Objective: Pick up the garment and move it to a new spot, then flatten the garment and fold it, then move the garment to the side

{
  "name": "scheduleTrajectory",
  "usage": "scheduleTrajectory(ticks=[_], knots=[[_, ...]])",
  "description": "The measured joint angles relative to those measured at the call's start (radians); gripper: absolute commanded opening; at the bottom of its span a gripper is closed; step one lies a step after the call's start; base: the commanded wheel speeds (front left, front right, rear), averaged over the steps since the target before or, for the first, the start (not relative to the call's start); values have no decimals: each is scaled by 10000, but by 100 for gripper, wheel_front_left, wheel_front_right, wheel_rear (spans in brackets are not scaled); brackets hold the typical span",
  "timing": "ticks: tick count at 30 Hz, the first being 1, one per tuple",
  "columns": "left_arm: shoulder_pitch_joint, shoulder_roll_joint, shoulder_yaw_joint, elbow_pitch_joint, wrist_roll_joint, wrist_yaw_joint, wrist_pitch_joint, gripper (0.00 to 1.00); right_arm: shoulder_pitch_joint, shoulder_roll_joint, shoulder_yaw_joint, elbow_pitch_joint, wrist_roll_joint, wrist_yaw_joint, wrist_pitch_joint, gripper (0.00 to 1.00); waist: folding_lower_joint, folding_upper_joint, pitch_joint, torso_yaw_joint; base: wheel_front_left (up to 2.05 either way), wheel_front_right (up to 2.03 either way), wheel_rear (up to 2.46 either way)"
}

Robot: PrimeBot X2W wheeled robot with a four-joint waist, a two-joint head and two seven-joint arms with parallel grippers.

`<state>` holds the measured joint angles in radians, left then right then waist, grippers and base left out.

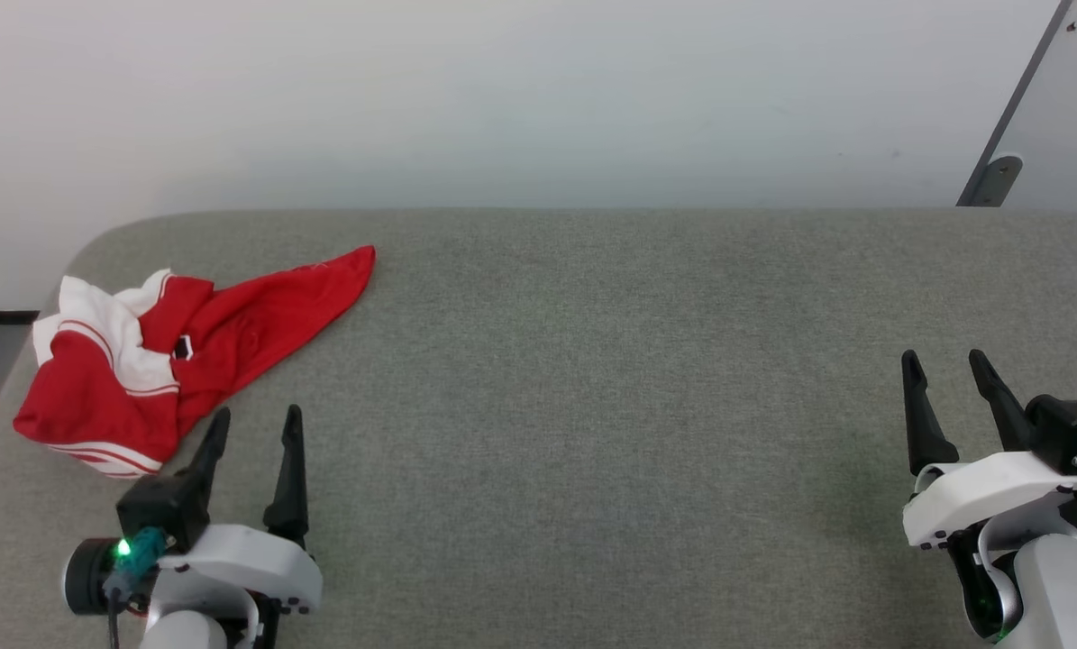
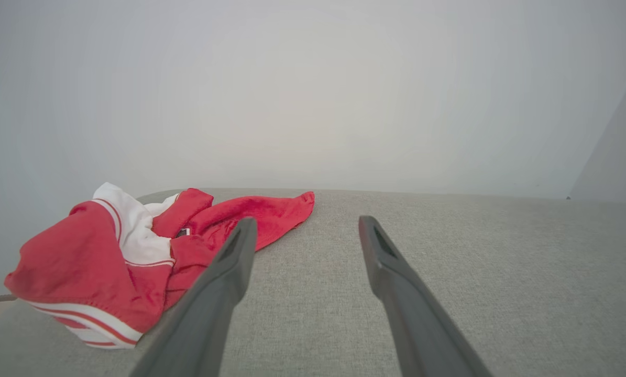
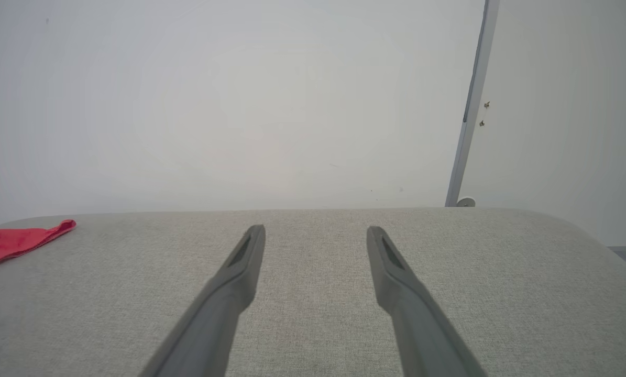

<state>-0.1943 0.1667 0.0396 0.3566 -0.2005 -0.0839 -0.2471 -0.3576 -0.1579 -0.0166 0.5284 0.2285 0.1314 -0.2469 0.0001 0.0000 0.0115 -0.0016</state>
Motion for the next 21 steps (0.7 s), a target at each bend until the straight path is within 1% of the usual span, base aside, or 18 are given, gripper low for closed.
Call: scheduleTrajectory(ticks=[7, 11, 16, 21], knots=[[-104, -59, 125, 65, 485, -132, -130, 100, -7, 13, -67, 25, -288, 0, -123, 100, 0, 0, 46, 40, 0, 0, 0], [-210, -182, 180, 98, 640, -182, -173, 100, -12, 13, -54, -13, -382, 0, -144, 100, 0, 0, 77, 195, 0, 0, 0], [-212, -374, 278, 109, 809, -125, -173, 100, -8, 15, 35, -119, -295, 0, -146, 100, 0, 0, 155, 580, 0, 0, 0], [-194, -541, 430, 117, 905, -6, -173, 100, -6, 46, 290, -146, -313, 0, -144, 100, 0, 0, 237, 1190, 0, 0, 0]])
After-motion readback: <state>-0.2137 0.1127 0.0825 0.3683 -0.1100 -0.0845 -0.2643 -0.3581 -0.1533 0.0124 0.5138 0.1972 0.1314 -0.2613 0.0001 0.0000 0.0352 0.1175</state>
